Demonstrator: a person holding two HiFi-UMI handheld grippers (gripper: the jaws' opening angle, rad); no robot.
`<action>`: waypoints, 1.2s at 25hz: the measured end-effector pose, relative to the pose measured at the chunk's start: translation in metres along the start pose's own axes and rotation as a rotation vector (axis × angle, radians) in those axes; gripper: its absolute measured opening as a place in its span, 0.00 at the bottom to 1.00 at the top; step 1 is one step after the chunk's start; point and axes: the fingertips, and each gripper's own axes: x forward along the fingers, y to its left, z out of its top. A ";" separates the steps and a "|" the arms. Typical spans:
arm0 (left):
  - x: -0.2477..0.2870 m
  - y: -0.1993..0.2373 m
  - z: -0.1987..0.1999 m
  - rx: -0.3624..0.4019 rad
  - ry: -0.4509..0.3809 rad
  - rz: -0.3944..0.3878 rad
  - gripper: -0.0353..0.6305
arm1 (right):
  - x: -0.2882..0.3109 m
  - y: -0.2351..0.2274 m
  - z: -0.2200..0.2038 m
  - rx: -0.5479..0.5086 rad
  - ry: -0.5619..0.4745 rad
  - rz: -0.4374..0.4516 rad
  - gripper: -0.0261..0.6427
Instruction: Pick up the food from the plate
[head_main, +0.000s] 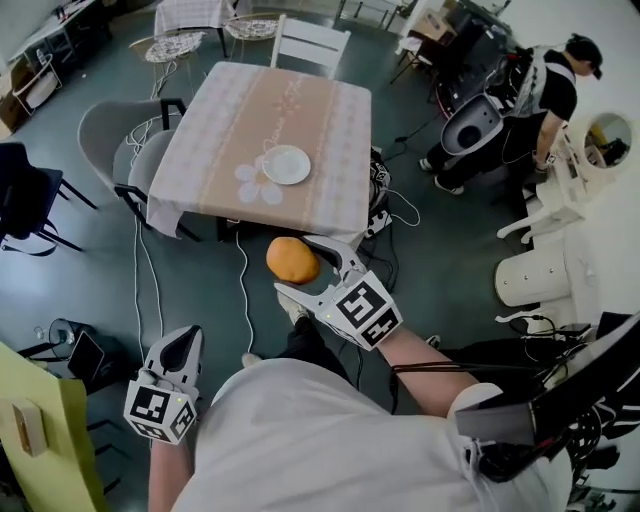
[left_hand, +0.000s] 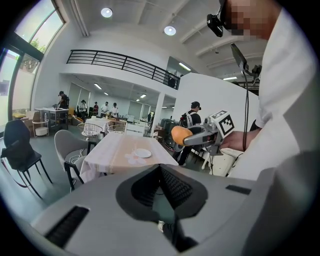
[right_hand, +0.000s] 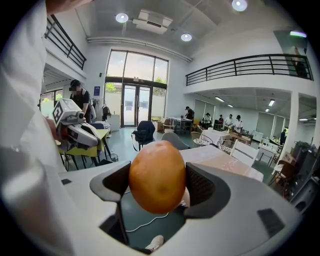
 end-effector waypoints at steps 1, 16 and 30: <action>0.000 -0.001 -0.001 0.003 0.003 -0.003 0.07 | 0.000 0.003 0.000 -0.001 -0.001 0.004 0.57; 0.002 -0.002 -0.002 0.006 -0.001 -0.014 0.07 | 0.000 0.020 0.009 -0.036 -0.015 0.035 0.57; -0.001 -0.004 -0.003 -0.008 -0.007 -0.011 0.07 | 0.002 0.028 0.009 -0.051 -0.012 0.057 0.57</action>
